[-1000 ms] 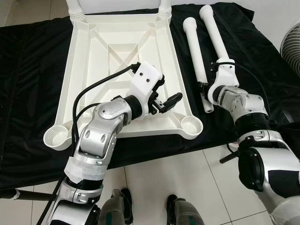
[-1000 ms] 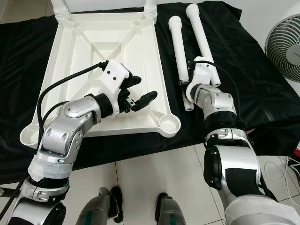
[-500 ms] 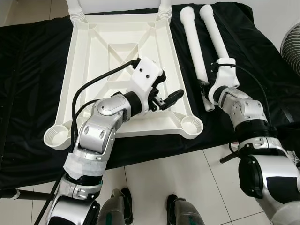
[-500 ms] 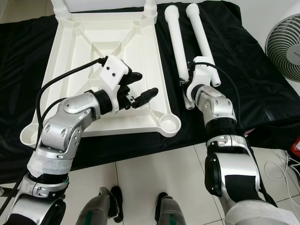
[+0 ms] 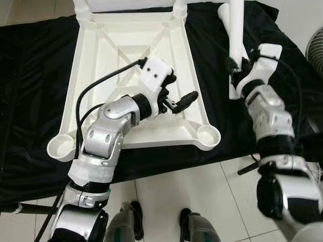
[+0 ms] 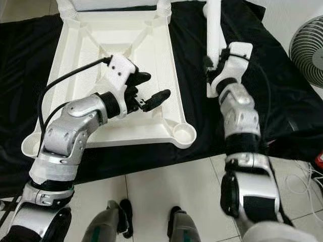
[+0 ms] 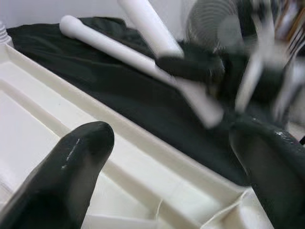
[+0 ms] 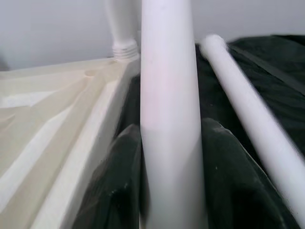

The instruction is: Building children table

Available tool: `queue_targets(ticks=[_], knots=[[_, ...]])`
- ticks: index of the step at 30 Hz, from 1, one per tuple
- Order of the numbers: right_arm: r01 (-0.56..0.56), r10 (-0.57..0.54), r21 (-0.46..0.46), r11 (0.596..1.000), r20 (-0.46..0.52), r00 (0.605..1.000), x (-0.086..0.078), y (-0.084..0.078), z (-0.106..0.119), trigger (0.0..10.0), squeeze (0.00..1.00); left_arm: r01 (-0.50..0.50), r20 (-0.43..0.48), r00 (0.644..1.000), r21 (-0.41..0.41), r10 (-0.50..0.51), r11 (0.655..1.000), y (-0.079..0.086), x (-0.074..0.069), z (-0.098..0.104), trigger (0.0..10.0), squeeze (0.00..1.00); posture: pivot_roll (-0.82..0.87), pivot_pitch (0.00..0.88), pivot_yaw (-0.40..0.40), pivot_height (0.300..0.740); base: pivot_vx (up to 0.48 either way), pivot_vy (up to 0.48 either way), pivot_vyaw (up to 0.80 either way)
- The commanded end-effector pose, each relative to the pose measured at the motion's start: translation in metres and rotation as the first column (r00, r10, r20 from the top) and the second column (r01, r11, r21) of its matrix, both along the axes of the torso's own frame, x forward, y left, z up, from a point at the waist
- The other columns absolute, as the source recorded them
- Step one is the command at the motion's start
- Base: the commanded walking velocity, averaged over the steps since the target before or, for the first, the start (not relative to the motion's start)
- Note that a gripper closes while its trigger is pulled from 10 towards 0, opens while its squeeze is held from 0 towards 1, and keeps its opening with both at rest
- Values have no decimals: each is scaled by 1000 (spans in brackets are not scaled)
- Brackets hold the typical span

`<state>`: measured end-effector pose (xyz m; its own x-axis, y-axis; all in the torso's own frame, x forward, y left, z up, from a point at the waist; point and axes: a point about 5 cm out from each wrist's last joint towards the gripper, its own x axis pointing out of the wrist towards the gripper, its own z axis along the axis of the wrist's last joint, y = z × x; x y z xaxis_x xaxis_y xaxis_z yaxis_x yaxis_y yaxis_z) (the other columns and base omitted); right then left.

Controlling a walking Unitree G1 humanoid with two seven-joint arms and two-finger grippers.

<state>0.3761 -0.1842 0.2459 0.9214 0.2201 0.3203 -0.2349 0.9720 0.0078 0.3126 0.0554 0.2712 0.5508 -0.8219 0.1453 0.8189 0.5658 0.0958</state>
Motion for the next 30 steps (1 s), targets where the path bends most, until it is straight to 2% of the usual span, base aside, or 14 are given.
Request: queue_targets(ticks=[1, 3, 4, 5, 6, 8, 10, 12, 21, 23, 30], knots=[[-92, 92, -14, 996, 90, 992, -7, 11, 11, 10000, 0, 52, -31, 998, -22, -53, 998, -3, -2, 0, 10000, 1000, -59, 148, 37, 740, 0, 0, 0], [-86, 87, -17, 996, 104, 991, -8, 12, 10, 10000, 0, 64, -37, 997, -38, -65, 997, -4, -3, 3, 10000, 1000, -57, 141, 40, 740, 0, 0, 0], [-93, 95, -25, 995, 132, 987, -10, 14, 11, 10000, 0, 80, -45, 996, -56, -82, 995, -5, -4, 6, 10000, 510, -57, 141, 40, 740, 0, 0, 0], [-93, 95, -25, 995, 132, 987, -10, 14, 11, 10000, 0, 80, -45, 996, -56, -82, 995, -5, -4, 6, 10000, 510, -57, 141, 40, 740, 0, 0, 0], [-104, 106, -23, 994, 156, 982, -12, 16, 12, 10000, 0, 94, -61, 993, -75, -99, 993, -5, -3, 9, 10000, 0, -47, 129, 42, 740, 0, 0, 0], [-132, 136, -37, 991, 193, 972, -15, 21, 13, 10000, 0, 113, -119, 985, -109, -126, 988, -6, 0, 14, 10000, 0, -45, 122, 44, 740, 0, 0, 0], [-132, 136, -37, 991, 193, 972, -15, 21, 13, 10000, 0, 113, -119, 985, -109, -126, 988, -6, 0, 14, 10000, 0, -45, 122, 44, 740, 0, 0, 0], [-160, 169, -59, 985, 216, 962, -17, 28, 14, 10000, 0, 115, -142, 982, -92, -127, 989, -6, 4, 15, 10000, 0, -45, 112, 44, 740, 0, 0, 0], [-263, 287, -124, 957, 257, 923, -28, 45, 13, 10000, 0, -2, -207, 978, -111, -21, 994, 1, 23, 22, 10000, 0, -49, 95, 44, 740, 0, 0, 0], [-313, 342, -150, 938, 244, 908, -31, 53, 8, 10000, 0, -68, -241, 970, -141, 32, 988, 6, 33, 27, 10000, 0, -49, 92, 42, 740, 0, 0, 0], [-367, 404, -190, 911, 220, 888, -36, 62, 1, 10000, 0, -104, -260, 964, -178, 56, 978, 12, 42, 35, 10000, 0, -52, 89, 43, 740, 0, 0, 0]])
